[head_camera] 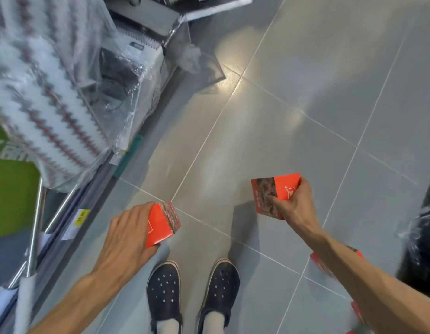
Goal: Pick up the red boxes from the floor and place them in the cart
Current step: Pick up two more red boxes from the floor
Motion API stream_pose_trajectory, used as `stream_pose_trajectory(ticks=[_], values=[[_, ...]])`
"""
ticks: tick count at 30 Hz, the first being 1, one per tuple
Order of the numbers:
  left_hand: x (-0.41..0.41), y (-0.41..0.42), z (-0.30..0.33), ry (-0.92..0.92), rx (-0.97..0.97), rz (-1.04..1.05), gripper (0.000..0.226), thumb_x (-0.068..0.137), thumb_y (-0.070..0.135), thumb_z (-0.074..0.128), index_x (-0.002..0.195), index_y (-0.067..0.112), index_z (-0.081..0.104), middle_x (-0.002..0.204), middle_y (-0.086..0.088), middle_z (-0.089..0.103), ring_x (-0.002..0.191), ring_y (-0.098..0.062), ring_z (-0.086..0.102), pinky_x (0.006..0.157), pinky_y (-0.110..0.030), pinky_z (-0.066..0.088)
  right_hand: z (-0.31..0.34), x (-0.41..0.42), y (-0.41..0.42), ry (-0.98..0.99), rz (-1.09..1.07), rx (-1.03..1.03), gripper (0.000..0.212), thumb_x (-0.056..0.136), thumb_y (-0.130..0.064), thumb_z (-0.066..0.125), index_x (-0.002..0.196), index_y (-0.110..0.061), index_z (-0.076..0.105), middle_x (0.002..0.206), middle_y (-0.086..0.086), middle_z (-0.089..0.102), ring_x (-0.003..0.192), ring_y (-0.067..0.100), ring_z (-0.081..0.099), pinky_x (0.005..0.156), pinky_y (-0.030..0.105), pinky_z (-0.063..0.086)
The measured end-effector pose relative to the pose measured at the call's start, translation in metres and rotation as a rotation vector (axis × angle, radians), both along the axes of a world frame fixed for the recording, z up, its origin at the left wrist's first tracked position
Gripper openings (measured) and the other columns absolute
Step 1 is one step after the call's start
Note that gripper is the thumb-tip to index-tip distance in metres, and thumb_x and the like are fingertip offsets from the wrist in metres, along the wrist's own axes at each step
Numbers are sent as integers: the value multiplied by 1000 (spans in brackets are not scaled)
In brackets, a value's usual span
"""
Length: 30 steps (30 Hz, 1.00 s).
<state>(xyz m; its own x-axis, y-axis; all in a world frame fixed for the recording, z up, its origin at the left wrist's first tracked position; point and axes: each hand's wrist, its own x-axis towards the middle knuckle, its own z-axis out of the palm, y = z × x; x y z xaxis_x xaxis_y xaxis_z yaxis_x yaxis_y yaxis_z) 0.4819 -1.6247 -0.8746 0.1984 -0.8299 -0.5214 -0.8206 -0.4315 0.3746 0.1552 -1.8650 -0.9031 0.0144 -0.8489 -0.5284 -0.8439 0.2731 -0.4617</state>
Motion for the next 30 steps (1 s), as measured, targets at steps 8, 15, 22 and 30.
stream_pose_trajectory(ticks=[8, 15, 22, 30], values=[[2, -57, 229, -2, -145, -64, 100, 58, 46, 82, 143, 21, 36, 128, 1, 55, 113, -26, 55, 90, -41, 44, 294, 17, -50, -156, 354, -88, 69, 60, -47, 81, 121, -35, 50, 109, -10, 64, 91, 15, 66, 76, 49, 58], [20, -51, 459, -109, -321, 19, 99, 63, 62, 64, 148, 25, 30, 131, 4, 51, 119, -21, 49, 92, -35, 38, 520, 36, -79, -163, 688, -195, 87, 65, -54, 84, 137, -29, 42, 110, -11, 64, 95, 17, 66, 78, 48, 57], [28, 64, 647, -277, -391, 263, 108, 58, 72, 61, 151, 31, 24, 134, 5, 48, 122, -19, 48, 98, -38, 39, 712, 118, -33, -185, 1105, -370, 103, 63, -65, 75, 151, -38, 31, 130, -4, 57, 110, 20, 59, 94, 38, 50], [-16, 295, 773, -455, -347, 666, 108, 57, 72, 67, 148, 33, 23, 142, 5, 46, 125, -18, 48, 102, -35, 39, 824, 239, 153, -374, 1646, -401, 105, 59, -68, 78, 147, -33, 33, 127, -7, 59, 112, 15, 59, 98, 37, 49]])
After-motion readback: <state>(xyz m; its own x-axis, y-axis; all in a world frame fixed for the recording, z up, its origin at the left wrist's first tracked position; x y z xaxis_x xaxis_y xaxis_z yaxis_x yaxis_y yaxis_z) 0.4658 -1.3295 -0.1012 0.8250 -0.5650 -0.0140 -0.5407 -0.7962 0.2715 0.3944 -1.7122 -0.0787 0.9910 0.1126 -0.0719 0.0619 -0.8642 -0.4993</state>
